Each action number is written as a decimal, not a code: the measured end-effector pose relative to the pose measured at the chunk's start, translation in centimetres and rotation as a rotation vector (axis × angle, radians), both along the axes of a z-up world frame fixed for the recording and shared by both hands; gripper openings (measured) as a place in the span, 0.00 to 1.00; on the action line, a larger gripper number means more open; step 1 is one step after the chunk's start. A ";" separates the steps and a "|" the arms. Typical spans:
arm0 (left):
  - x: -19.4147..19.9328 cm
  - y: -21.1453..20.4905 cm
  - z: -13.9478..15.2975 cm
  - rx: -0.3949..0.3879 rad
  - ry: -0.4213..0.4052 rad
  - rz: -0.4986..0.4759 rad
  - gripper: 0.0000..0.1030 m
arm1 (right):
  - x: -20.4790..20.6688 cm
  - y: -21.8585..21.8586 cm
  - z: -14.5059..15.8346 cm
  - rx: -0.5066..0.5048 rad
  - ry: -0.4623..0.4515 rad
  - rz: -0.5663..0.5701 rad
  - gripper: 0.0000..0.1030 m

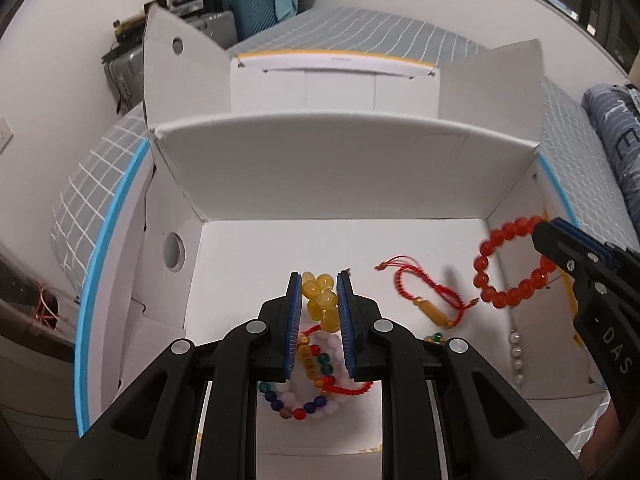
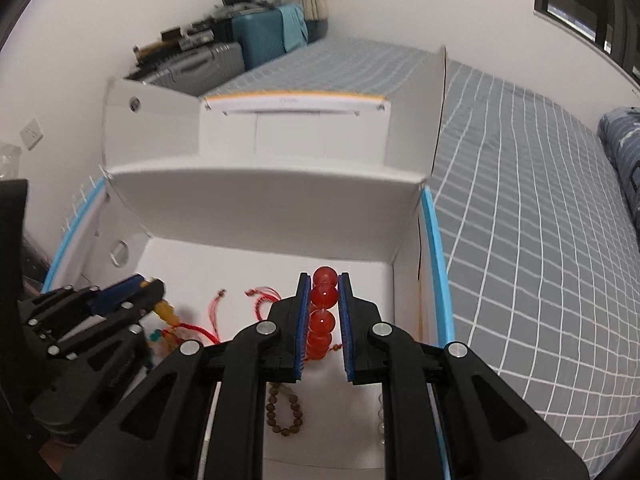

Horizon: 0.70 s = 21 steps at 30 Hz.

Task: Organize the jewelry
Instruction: 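Lift and carry amber and red bead bracelets with both tools over the box, then open both tools releasing amber and red bead bracelets into the box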

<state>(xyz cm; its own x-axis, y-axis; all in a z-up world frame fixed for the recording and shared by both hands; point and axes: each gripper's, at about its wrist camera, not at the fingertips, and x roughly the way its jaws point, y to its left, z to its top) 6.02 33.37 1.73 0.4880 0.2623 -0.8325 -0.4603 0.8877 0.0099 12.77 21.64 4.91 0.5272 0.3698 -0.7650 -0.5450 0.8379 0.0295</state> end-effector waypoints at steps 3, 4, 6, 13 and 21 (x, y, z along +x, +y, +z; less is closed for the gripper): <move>0.0 0.1 -0.1 -0.007 0.007 -0.006 0.16 | 0.1 0.2 -0.7 -0.018 0.019 -0.006 0.12; 0.1 0.1 0.0 -0.003 0.007 -0.005 0.16 | 0.2 0.2 -0.9 -0.022 0.024 -0.008 0.12; -0.1 0.0 0.0 -0.003 0.004 -0.004 0.16 | 0.3 0.4 -1.2 -0.028 0.029 -0.008 0.12; -0.2 0.5 0.3 -0.009 0.008 0.006 0.18 | 0.3 0.6 -1.5 -0.029 0.033 -0.007 0.13; -3.0 0.3 2.5 0.016 -0.073 0.031 0.49 | -1.7 -1.4 1.3 0.040 -0.025 -0.017 0.63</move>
